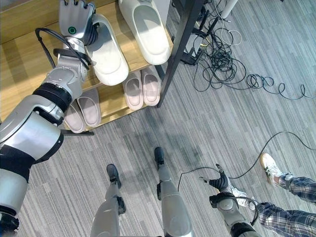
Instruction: Arrange the slippers neatly on the shoe rack.
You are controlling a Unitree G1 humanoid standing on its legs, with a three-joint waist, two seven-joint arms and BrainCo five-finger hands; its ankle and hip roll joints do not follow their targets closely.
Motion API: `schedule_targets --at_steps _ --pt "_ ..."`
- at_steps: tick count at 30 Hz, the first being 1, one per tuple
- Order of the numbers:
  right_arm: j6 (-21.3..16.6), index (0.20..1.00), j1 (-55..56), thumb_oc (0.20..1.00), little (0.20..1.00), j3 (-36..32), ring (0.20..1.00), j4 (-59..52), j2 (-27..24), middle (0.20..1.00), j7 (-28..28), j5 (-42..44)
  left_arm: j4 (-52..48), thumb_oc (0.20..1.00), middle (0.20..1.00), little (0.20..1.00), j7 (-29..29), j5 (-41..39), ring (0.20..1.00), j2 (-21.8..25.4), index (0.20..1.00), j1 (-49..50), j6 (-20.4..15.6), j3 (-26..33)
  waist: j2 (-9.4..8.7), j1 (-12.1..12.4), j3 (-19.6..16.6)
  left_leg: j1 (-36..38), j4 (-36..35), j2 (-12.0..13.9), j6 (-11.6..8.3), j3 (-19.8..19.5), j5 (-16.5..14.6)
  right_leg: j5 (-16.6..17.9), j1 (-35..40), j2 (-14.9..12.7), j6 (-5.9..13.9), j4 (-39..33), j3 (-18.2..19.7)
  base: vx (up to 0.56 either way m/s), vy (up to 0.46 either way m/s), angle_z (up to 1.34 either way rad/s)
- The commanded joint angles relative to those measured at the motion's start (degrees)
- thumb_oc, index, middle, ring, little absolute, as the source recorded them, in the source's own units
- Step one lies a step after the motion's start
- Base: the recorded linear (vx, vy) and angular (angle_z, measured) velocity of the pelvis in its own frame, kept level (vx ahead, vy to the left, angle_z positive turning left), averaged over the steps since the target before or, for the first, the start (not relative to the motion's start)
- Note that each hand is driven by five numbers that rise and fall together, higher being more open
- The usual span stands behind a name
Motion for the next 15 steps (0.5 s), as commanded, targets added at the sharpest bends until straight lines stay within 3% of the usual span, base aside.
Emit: schedule_targets --at_steps 1,7,8,9,10,15 --pt "-0.45 1.0 -0.82 1.0 1.0 -0.93 1.0 -0.63 -2.66 1.0 -1.73 0.45 2.71 0.2 0.2 0.2 1.09 -0.14 0.2 3.96 0.2 -9.68 0.77 1.88 1.08 -0.09 5.07 -3.1 0.48 -0.46 0.83 -0.36 -1.92 -8.74 -3.34 -1.83 4.23 8.2 -1.45 0.0 0.0 0.0" --pt "-0.72 1.0 -1.68 1.0 1.0 -0.05 1.0 1.22 -1.94 1.0 -1.94 0.63 4.62 0.2 0.2 0.2 1.3 -0.87 0.2 4.24 0.2 -13.19 1.4 0.31 0.91 -0.61 4.38 -4.5 0.48 -0.57 0.87 -0.83 -1.89 -8.18 -4.65 -1.69 4.28 7.86 -1.52 0.01 0.006 -0.03" --pt "-0.77 1.0 -1.75 1.0 1.0 0.19 1.0 1.41 -1.76 1.0 -1.84 0.69 5.18 0.749 0.749 0.749 1.24 -1.56 0.749 3.86 0.749 -13.92 1.5 0.36 0.97 -0.71 4.28 -4.8 0.48 -0.59 0.83 -0.82 -1.8 -8.09 -4.94 -1.63 4.25 7.85 -1.54 0.0 0.0 0.0" --pt "-0.74 1.0 -1.69 1.0 1.0 0.34 1.0 1.41 -1.75 1.0 -1.79 0.63 5.45 0.94 0.94 0.94 1.14 -1.91 0.94 3.77 0.94 -14.23 1.51 0.5 1.01 -0.72 4.24 -4.87 0.48 -0.56 0.9 -0.9 -1.87 -8.16 -5.06 -1.63 4.22 7.87 -1.55 0.0 0.0 0.0" --pt "-0.69 1.0 -1.76 1.0 1.0 0.45 1.0 1.48 -1.74 1.0 -1.77 0.58 5.67 1.0 1.0 1.0 1.09 -2.19 1.0 3.66 1.0 -14.58 1.54 0.5 1.03 -0.74 4.2 -4.89 0.48 -0.57 0.9 -0.97 -1.88 -8.17 -5.14 -1.61 4.21 7.88 -1.52 0.0 0.0 0.0" --pt "-0.38 1.0 -1.76 1.0 1.0 1.04 1.0 2.05 -1.65 1.0 -1.3 0.82 5.82 1.0 1.0 1.0 1.34 -5.22 1.0 3.14 1.0 -16.56 0.99 1.82 1.28 -0.91 3.84 -5.07 0.48 -0.61 0.92 -1.07 -1.85 -8.24 -5.28 -1.62 4.03 8.0 -1.81 0.0 0.0 0.0"
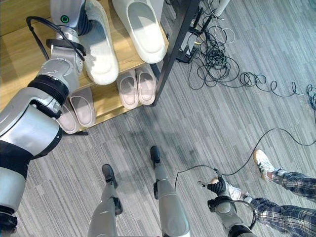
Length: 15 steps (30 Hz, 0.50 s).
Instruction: Arrange the slippers neatly on the shoe rack.
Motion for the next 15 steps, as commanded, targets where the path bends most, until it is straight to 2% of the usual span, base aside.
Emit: schedule_targets --at_steps 1,3,4,7,10,12,14,15 --pt "-0.21 1.0 -1.26 1.0 1.0 0.06 1.0 -0.01 -3.66 1.0 -1.14 0.66 1.53 1.0 1.0 1.0 1.92 -3.66 1.0 3.03 1.0 -12.83 -0.56 3.83 3.27 0.12 5.01 -3.21 0.44 -0.56 0.83 -1.69 -1.94 -8.7 -2.81 -1.55 4.08 7.44 -2.37 0.0 0.0 0.0" --pt "0.06 1.0 -1.41 1.0 1.0 0.21 1.0 0.38 -3.58 1.0 -1.04 0.64 0.98 1.0 1.0 1.0 2.24 -4.57 1.0 2.39 1.0 -12.8 -1.01 4.53 3.38 0.28 4.92 -2.92 0.44 -0.56 0.83 -1.61 -1.99 -8.85 -2.57 -1.57 4.04 7.61 -2.39 0.0 0.0 0.0" --pt "0.58 1.0 -1.81 1.0 1.0 0.23 1.0 1.06 -3.32 1.0 -0.95 0.87 0.36 1.0 1.0 1.0 2.72 -8.76 1.0 0.71 1.0 -12.96 -2.4 7.29 3.64 0.5 4.87 -2.42 0.44 -0.63 0.8 -1.56 -1.98 -9.07 -2.05 -1.61 4.0 7.68 -2.43 0.0 0.0 0.0" --pt "1.04 1.0 -2.16 1.0 1.0 0.03 1.0 1.7 -3.02 1.0 -0.58 1.4 -1.11 1.0 1.0 1.0 2.54 -11.53 1.0 -0.88 1.0 -13.41 -3.76 8.68 3.91 0.75 5.0 -1.73 0.44 -0.67 0.75 -1.57 -2.02 -9.22 -1.27 -1.7 3.96 7.64 -2.69 0.0 0.0 0.0" --pt "1.28 1.0 -2.47 1.0 1.0 -0.6 1.0 2.39 -2.96 1.0 -0.48 1.85 -2.48 1.0 1.0 1.0 2.59 -11.08 1.0 -0.86 1.0 -12.63 -4.39 8.88 4.24 1.07 5.17 -1.28 0.44 -0.85 0.71 -1.62 -2.01 -9.24 -0.65 -1.87 4.03 7.51 -2.81 0.0 0.0 0.0" --pt "1.6 1.0 -2.96 1.0 1.0 -1.52 1.0 2.82 -2.46 1.0 -0.46 2.62 -5.6 1.0 1.0 1.0 2.83 -12.28 1.0 -1.04 1.0 -10.15 -5.17 10.96 4.76 1.65 5.42 -0.89 0.44 -1.17 0.77 -1.68 -2.08 -9.36 -0.09 -2.15 4.07 7.52 -2.97 0.0 0.0 0.0" --pt "2.52 1.0 -2.37 1.0 1.0 -2.69 1.0 2.69 -1.07 1.0 -0.47 2.72 -11.12 1.0 1.0 1.0 2.7 -14.86 1.0 -1.44 1.0 -4.03 -6.57 16.38 5.63 2.93 5.95 -0.39 0.44 -1.54 0.89 -1.73 -2.14 -9.78 0.89 -2.57 3.99 7.51 -3.47 0.0 0.0 0.0" --pt "2.52 1.0 -2.31 1.0 1.0 -2.66 1.0 2.67 -1.11 1.0 -0.47 2.71 -11.25 1.0 1.0 1.0 2.68 -14.82 1.0 -1.42 1.0 -3.9 -6.51 16.45 5.67 2.91 5.92 -0.36 0.44 -1.53 0.89 -1.74 -2.15 -9.78 0.93 -2.57 3.99 7.5 -3.48 0.0 0.0 0.0"
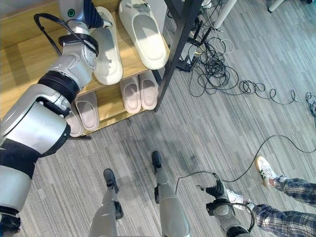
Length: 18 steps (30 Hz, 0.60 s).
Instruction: Arrange the slippers neatly on the shoe rack.
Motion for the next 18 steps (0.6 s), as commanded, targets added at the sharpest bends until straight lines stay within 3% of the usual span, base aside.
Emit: schedule_targets --at_steps 1,7,12,18 --pt "0.78 1.0 -1.74 1.0 1.0 -3.55 1.0 -1.78 -1.01 1.0 -0.48 2.78 -4.7 1.0 1.0 1.0 2.33 -2.97 1.0 3.35 1.0 -3.36 -2.42 6.9 4.21 1.04 8.27 -1.79 0.46 -1.26 0.59 -1.84 -2.25 -9.7 -0.31 -1.84 3.77 7.15 -3.62 0.0 -0.021 0.07" --pt "2.88 1.0 -0.73 1.0 1.0 -5.93 1.0 -1.63 1.82 1.0 -0.12 2.58 -19.21 1.0 1.0 1.0 1.58 -3.01 1.0 7.4 1.0 15.78 -3.85 16.73 5.57 3.6 8.58 -0.46 0.46 -1.6 0.38 -2.26 -2.49 -10.65 1.07 -2.08 3.24 7.47 -4.08 0.0 -0.007 0.07" --pt "3.51 1.0 -0.89 1.0 1.0 -6.64 1.0 -1.7 1.89 1.0 -0.19 2.05 -20.14 1.0 1.0 1.0 -0.21 -1.32 1.0 8.33 1.0 22.07 -3.37 18.49 5.84 4.55 8.46 -0.7 0.46 -1.64 0.37 -2.35 -2.21 -10.38 1.21 -2.12 3.12 7.12 -4.37 -0.01 -0.002 0.05" --pt "3.99 1.0 -0.36 1.0 1.0 -7.55 1.0 -2.31 2.01 1.0 -0.17 2.94 -19.67 1.0 1.0 1.0 -1.59 -6.48 1.0 6.83 1.0 25.9 -4.88 20.93 6.0 4.98 8.34 -0.74 0.46 -1.71 0.39 -2.74 -2.02 -10.38 1.46 -2.08 2.95 6.98 -4.64 0.0 -0.005 0.06"
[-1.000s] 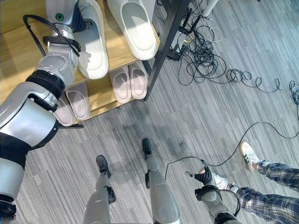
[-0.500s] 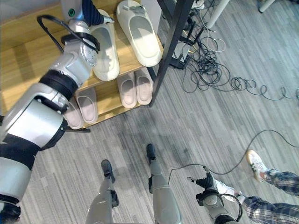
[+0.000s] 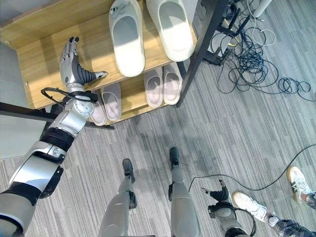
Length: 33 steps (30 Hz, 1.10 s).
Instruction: Arrange the slippers neatly on the shoe rack.
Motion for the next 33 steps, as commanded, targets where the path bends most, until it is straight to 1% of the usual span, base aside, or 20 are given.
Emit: schedule_targets --at_steps 1,3,7,10,12,15,16,17,23,25,33 --pt "0.89 1.0 -0.19 1.0 1.0 -1.18 1.0 -3.24 -0.01 1.0 -0.27 1.3 1.0 1.0 1.0 1.0 -1.15 -1.9 1.0 1.79 1.0 -5.14 -3.2 1.72 0.41 0.32 2.56 -1.31 0.73 -1.87 0.86 -0.18 -2.42 -10.44 -1.65 -2.1 2.25 9.0 -1.88 0.0 0.0 0.0" --pt "1.05 1.0 -0.35 1.0 1.0 -1.11 1.0 -3.0 0.01 1.0 -0.21 1.22 0.63 1.0 1.0 1.0 -1.47 -1.86 1.0 1.33 1.0 -4.8 -3.39 1.43 0.42 0.39 2.45 -1.3 0.73 -1.89 0.87 -0.2 -2.42 -10.41 -1.69 -2.06 2.24 9.02 -1.88 0.0 0.0 0.0" --pt "1.15 1.0 -0.52 1.0 1.0 -0.73 1.0 -2.83 0.1 1.0 -0.02 1.07 -0.64 1.0 1.0 1.0 -2.53 -2.67 1.0 -1.5 1.0 -4.88 -4.48 0.14 0.39 0.32 2.43 -1.21 0.73 -1.9 0.95 -0.3 -2.45 -10.39 -1.67 -2.06 2.22 9.14 -1.75 0.0 0.0 0.0" --pt "1.34 1.0 -1.24 1.0 1.0 -0.32 1.0 -2.62 -0.31 1.0 0.22 1.12 -1.61 1.0 1.0 1.0 -5.56 -4.23 1.0 -3.82 1.0 -5.66 -6.42 -2.55 0.58 0.3 2.52 -0.9 0.73 -2.01 1.04 -0.2 -2.62 -10.59 -1.7 -2.02 2.22 9.39 -1.5 0.0 0.0 0.0" --pt "1.34 1.0 -1.41 1.0 1.0 -0.27 1.0 -2.55 -0.38 1.0 0.22 1.09 -1.61 1.0 1.0 1.0 -5.87 -4.27 1.0 -4.18 1.0 -5.94 -6.49 -3.08 0.63 0.25 2.55 -0.89 0.73 -2.04 1.04 -0.15 -2.58 -10.58 -1.73 -2.02 2.2 9.43 -1.4 0.0 0.0 0.0" --pt "1.49 1.0 -2.35 1.0 1.0 0.04 1.0 -2.12 -0.64 1.0 0.15 0.96 -0.96 1.0 1.0 1.0 -7.02 -3.85 1.0 -6.14 1.0 -7.4 -6.83 -5.47 0.83 0.07 2.57 -0.94 0.73 -2.01 1.03 -0.02 -2.52 -10.61 -1.92 -2.06 2.23 9.51 -1.13 0.0 0.0 0.0" --pt "1.5 1.0 -2.38 1.0 1.0 0.04 1.0 -2.12 -0.64 1.0 0.15 0.96 -0.96 1.0 1.0 1.0 -7.02 -3.86 1.0 -6.12 1.0 -7.43 -6.83 -5.47 0.83 0.09 2.48 -1.15 0.73 -1.99 1.04 -0.02 -2.35 -10.38 -2.08 -2.04 2.2 9.38 -1.12 0.0 0.0 0.0" --pt "1.5 1.0 -2.41 1.0 1.0 0.24 1.0 -1.72 -1.09 1.0 0.15 0.73 0.49 1.0 1.0 1.0 -7.46 -3.97 1.0 -7.2 1.0 -8.9 -7.08 -6.54 0.88 -0.19 2.39 -1.22 0.73 -1.93 1.02 0.04 -2.33 -10.39 -2.17 -2.07 2.21 9.44 -1.11 0.0 0.0 0.0" --pt "1.66 1.0 -3.42 1.0 1.0 0.62 1.0 -0.32 -1.99 1.0 -0.05 0.43 3.66 1.0 1.0 1.0 -8.1 -3.98 1.0 -8.17 1.0 -12.19 -7.75 -9.35 0.67 -0.82 1.75 -0.98 0.73 -1.87 0.96 0.11 -2.5 -10.54 -2.13 -2.03 2.37 9.56 -0.96 0.0 0.0 0.0" --pt "1.44 1.0 -3.37 1.0 1.0 1.03 1.0 0.17 -2.47 1.0 0.04 0.28 5.4 1.0 1.0 1.0 -8.56 -3.7 1.0 -8.73 1.0 -14.74 -8.02 -11.28 0.46 -1.21 1.15 -1.17 0.73 -1.77 0.92 0.14 -2.43 -10.4 -2.36 -1.95 2.38 9.47 -0.9 0.0 0.0 0.0" --pt "0.98 1.0 -3.52 1.0 1.0 1.57 1.0 0.25 -2.74 1.0 0.04 0.14 6.46 1.0 1.0 1.0 -10.15 -2.45 1.0 -10.45 1.0 -17.87 -8.49 -14.22 0.13 -1.79 0.58 -1.49 0.73 -1.6 0.99 0.28 -2.48 -10.38 -3.09 -1.76 2.32 9.7 -0.63 0.0 -0.001 0.0"
